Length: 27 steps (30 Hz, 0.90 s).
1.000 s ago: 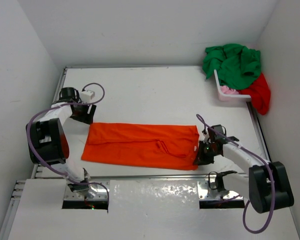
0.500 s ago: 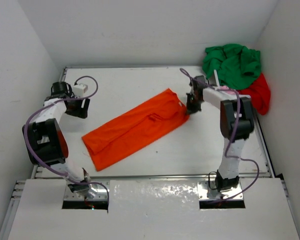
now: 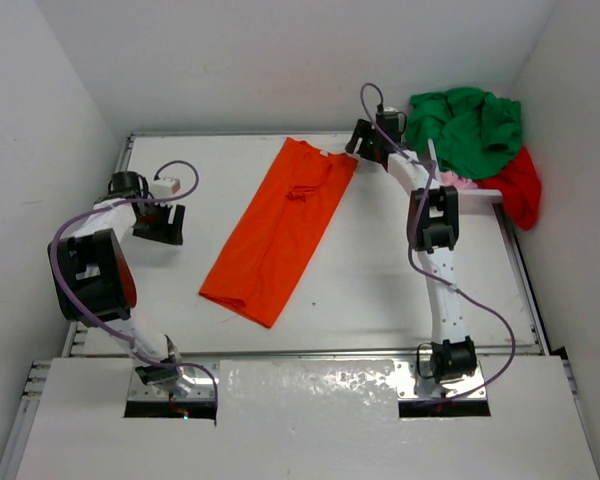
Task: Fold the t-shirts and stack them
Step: Rotate the tshirt 90 degrees
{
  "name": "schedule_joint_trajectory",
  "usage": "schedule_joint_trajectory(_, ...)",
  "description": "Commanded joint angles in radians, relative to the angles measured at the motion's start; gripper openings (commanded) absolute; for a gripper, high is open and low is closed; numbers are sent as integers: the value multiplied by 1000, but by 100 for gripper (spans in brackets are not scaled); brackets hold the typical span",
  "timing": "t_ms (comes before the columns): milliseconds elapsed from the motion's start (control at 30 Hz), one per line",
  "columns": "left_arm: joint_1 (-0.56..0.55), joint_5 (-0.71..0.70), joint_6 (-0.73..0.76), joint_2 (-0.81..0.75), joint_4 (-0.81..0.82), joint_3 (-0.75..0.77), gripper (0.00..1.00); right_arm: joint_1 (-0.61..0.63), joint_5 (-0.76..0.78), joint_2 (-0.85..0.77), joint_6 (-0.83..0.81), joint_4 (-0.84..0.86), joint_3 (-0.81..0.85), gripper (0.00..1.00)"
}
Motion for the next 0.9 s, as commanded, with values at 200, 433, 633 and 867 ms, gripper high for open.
schedule_joint_trajectory(200, 7, 60, -40, 14, 26, 11, 69, -24, 5, -240, 27, 57, -119, 75)
schedule_joint_trajectory(433, 7, 72, -15, -106, 37, -30, 69, 199, 42, -841, 160, 53, -1002, 67)
schedule_joint_trajectory(633, -4, 117, 2, -218, 55, -121, 69, 443, 31, -1124, 582, 310, -1551, 62)
schedule_joint_trajectory(867, -82, 82, -7, -281, 95, -233, 69, 742, 125, -1093, 769, 352, -1612, 62)
